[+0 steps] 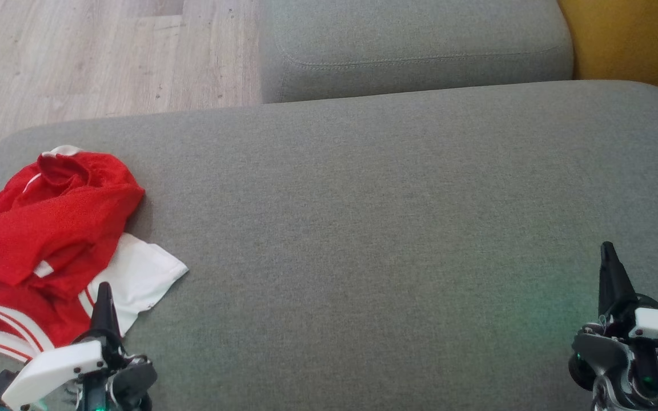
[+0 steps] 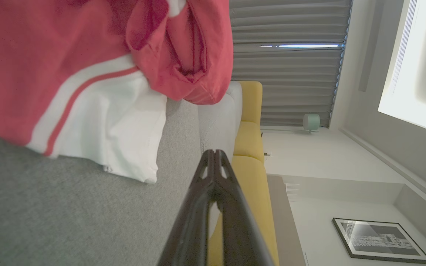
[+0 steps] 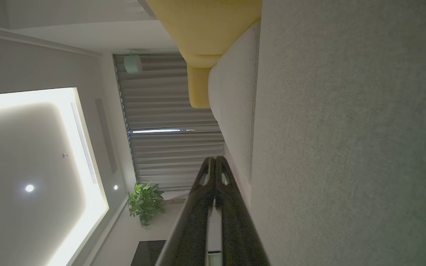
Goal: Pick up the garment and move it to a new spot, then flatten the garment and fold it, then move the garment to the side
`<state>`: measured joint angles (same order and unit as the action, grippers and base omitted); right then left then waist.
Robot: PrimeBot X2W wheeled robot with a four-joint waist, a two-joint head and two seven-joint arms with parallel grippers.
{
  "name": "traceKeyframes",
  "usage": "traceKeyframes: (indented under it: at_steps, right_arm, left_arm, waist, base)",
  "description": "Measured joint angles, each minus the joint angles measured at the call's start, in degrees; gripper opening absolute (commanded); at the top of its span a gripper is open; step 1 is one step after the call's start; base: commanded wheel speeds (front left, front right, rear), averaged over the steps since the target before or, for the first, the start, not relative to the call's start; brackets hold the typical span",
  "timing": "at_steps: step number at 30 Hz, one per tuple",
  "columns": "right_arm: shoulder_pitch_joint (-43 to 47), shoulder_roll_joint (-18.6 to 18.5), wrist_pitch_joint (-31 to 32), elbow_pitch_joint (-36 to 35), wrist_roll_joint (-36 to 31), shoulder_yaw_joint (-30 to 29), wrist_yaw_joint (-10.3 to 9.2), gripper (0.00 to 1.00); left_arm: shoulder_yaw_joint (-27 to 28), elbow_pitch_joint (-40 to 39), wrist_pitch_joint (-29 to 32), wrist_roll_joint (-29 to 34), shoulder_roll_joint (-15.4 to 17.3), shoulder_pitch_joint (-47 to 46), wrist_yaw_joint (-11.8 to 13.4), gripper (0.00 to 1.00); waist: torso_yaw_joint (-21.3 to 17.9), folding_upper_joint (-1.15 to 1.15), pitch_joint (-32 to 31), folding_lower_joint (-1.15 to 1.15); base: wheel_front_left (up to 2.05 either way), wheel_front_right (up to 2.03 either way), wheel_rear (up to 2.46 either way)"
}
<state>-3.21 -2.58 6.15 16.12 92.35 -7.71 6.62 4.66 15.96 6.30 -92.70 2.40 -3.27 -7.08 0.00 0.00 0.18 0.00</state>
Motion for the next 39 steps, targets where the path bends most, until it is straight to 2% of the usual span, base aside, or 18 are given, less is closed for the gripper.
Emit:
traceKeyframes:
  at_steps: [12,13,19,28,39]
  right_arm:
    - [0.0,0.0,0.0,0.0,0.0,0.0,0.0,0.0]
    - [0.0,0.0,0.0,0.0,0.0,0.0,0.0,1.0]
    - [3.59,0.67,-0.03,4.68,0.0,0.21,-0.12,1.0]
    - [4.0,0.71,-1.27,4.44,-1.11,2.13,-0.11,1.0]
    - [3.94,0.7,-3.23,3.02,-7.81,3.23,-0.11,1.0]
  left_arm:
    - [0.0,0.0,0.0,0.0,0.0,0.0,0.0,0.0]
    - [0.0,0.01,0.0,0.0,0.0,0.0,0.0,1.0]
    - [-0.49,4.71,-0.08,-0.02,-0.77,3.38,0.03,1.0]
    - [-1.8,3.86,-1.43,0.05,-0.83,3.92,0.03,1.0]
    - [-2.42,2.29,-3.37,7.32,-0.82,3.89,0.04,1.0]
  waist:
    - [0.0,0.0,0.0,0.0]
    - [0.0,0.0,0.0,0.0]
    - [-0.01,0.0,0.0,0.0]
    - [-0.02,0.0,-0.11,0.0]
    - [-0.19,0.0,-0.06,0.0]
  base:
    - [0.0,0.0,0.0]
    - [0.0,0.0,0.0]
    - [0.0,0.0,0.0]
    - [0.0,0.0,0.0]
    - [0.0,0.0,0.0]
